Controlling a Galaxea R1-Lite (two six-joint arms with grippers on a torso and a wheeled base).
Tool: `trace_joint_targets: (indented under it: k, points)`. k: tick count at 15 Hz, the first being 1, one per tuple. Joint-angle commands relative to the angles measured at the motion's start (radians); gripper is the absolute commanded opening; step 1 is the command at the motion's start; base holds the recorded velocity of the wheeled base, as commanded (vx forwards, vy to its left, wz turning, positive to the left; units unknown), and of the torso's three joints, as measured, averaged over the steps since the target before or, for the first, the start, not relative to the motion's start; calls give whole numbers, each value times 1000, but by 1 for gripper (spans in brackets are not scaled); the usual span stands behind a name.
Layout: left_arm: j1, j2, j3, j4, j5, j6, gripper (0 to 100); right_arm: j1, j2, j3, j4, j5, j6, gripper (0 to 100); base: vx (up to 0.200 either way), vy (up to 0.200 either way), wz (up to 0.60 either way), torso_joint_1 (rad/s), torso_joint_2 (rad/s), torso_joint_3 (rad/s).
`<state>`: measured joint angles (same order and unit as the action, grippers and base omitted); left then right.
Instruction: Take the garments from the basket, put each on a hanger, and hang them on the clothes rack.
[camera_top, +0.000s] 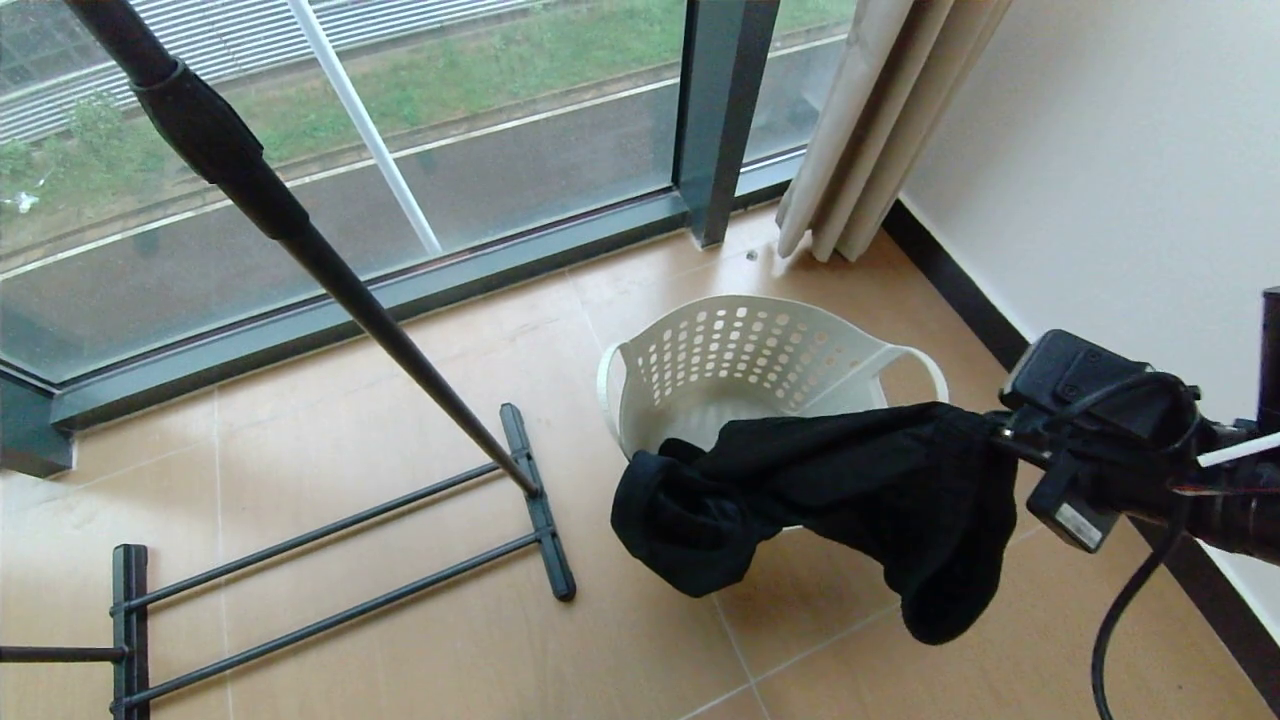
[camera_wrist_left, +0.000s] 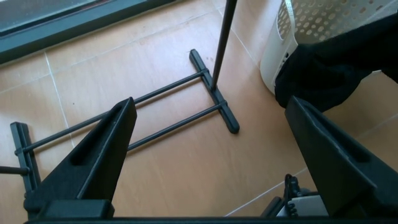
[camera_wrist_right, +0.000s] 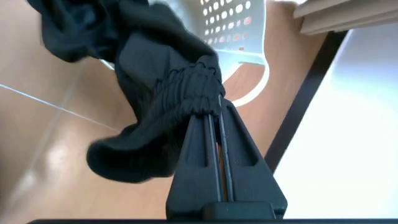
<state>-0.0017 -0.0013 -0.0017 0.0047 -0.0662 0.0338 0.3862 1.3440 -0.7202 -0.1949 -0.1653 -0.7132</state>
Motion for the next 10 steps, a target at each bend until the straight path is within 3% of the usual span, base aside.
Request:
trace_joint_targets:
  k: [1,3,10]
  points:
    - [0,1,0,0,0,0,100,-1,-86,41,-8,3,31,0,0,0,0,7,2,139]
    - [0,1,0,0,0,0,100,-10,-66,41,-60,4,144,0,0,0,0,2,0,176]
    - [0,1,0,0,0,0,100,-87,-34,51,-107,7,147,0,0,0,0,2,2,197]
